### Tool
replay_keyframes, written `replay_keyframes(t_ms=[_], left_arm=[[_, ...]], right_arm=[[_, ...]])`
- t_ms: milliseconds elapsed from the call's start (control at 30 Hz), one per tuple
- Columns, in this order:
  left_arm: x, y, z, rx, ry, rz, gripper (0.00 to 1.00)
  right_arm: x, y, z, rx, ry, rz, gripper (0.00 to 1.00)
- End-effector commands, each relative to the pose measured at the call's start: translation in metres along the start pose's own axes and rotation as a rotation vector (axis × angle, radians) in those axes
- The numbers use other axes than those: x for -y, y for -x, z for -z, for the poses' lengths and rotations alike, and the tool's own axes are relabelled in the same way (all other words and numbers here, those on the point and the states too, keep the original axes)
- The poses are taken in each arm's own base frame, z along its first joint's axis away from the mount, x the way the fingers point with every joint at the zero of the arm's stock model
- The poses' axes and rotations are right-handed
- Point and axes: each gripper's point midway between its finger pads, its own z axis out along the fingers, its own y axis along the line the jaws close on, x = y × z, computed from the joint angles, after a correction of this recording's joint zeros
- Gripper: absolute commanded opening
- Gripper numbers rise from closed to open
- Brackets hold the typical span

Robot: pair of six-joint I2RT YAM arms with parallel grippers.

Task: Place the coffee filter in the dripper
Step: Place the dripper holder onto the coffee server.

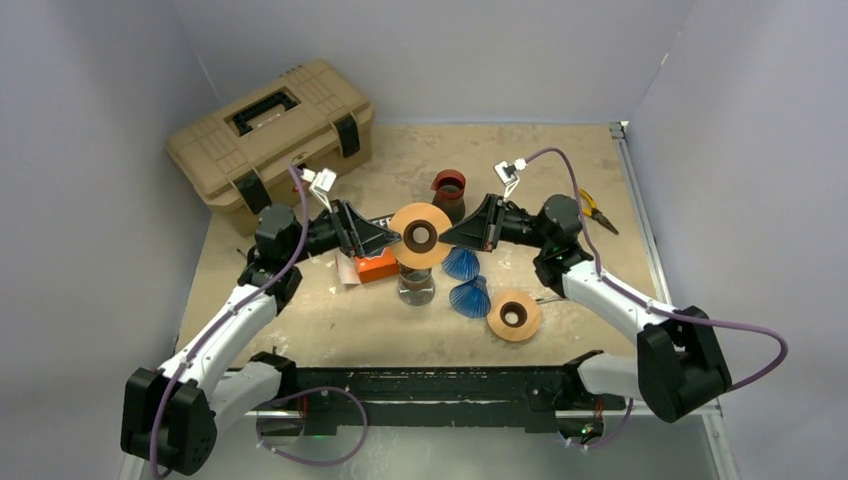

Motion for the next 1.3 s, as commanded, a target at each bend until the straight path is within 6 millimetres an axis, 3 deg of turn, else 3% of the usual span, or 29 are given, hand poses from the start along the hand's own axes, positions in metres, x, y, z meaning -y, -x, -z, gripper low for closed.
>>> replay_keyframes(t_ms=[0,67,333,733,867,1267], left_arm=[[-0.014,0.029,0.011,0.089,0.197,-0.141,0.92],[-0.020,0.034,0.019,0.107,0.276,-0.171,0.99],[-0.039,0.052,0.046,0.125,0.505,-0.325,1.00],[-0.098,0.038,0.076,0.070,0.771,-0.390,0.99],[-0.106,0.045,0.087,0.099,0.852,-0.396,0.99],[-0.123,0.043,0.086,0.059,0.906,-0.386,0.99]], right_arm=[[-0.007,0.011,-0.001,0.015,-0.034,0.065,0.00],[-0.006,0.012,-0.001,0.007,-0.047,0.063,0.00],[0.003,0.012,-0.002,-0.027,-0.116,0.037,0.00],[0.024,-0.006,0.001,-0.049,-0.158,-0.094,0.00],[0.033,-0.010,0.000,-0.042,-0.170,-0.140,0.00],[0.060,-0.023,-0.001,-0.017,-0.196,-0.275,0.00]])
